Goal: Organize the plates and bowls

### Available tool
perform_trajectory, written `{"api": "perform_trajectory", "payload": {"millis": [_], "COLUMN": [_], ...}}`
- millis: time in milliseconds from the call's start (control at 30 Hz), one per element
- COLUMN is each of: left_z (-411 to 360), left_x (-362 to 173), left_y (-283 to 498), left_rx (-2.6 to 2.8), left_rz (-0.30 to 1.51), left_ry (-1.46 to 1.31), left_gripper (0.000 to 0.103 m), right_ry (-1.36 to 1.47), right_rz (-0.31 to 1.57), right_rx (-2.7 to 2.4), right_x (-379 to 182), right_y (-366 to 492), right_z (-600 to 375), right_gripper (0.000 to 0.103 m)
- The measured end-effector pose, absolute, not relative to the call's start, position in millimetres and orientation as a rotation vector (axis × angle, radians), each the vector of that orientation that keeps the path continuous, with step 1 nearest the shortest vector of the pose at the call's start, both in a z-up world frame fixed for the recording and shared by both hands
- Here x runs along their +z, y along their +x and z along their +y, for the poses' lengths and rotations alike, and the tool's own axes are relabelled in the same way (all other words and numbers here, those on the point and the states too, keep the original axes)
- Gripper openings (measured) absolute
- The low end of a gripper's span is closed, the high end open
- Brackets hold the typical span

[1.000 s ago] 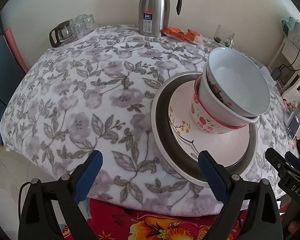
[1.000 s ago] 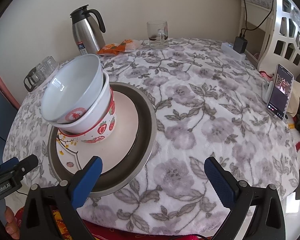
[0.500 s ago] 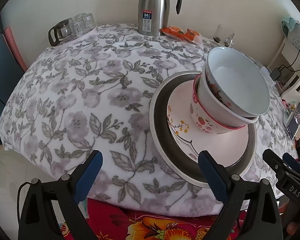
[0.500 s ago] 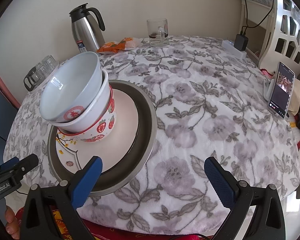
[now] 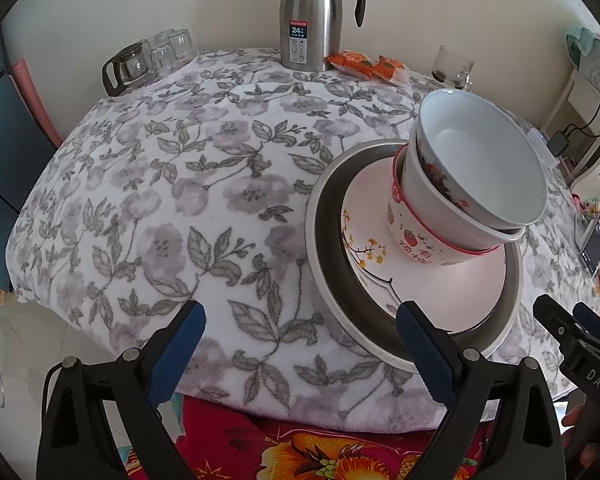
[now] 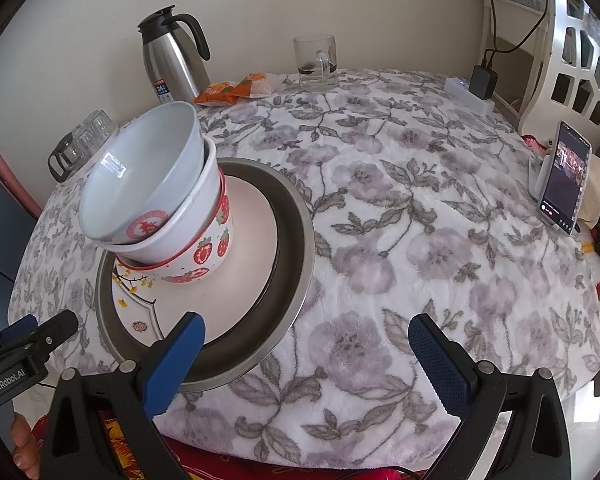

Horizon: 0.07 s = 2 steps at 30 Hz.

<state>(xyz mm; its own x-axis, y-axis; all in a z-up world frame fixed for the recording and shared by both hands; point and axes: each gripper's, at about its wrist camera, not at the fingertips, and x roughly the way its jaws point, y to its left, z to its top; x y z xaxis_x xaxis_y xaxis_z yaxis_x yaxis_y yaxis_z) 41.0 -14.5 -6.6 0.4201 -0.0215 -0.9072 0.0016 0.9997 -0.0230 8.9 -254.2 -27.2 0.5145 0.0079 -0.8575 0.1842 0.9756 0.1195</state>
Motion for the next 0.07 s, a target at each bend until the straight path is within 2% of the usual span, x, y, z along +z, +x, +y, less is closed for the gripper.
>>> {"api": "perform_trajectory", "payload": {"millis": [67], "left_z": [-13.9], "left_x": [-6.7], "left_y": [40.9], "left_rx": [-0.010], "left_rz": [1.138], "left_ry": [-0.017], "left_gripper": [0.096], "right_ry": [0.205], "right_rz": [1.028], "right_rx": [-0.106], "right_x": [-27.1], "right_y": [8.9], "right_z": [-254.2], "right_gripper": [0.103]}}
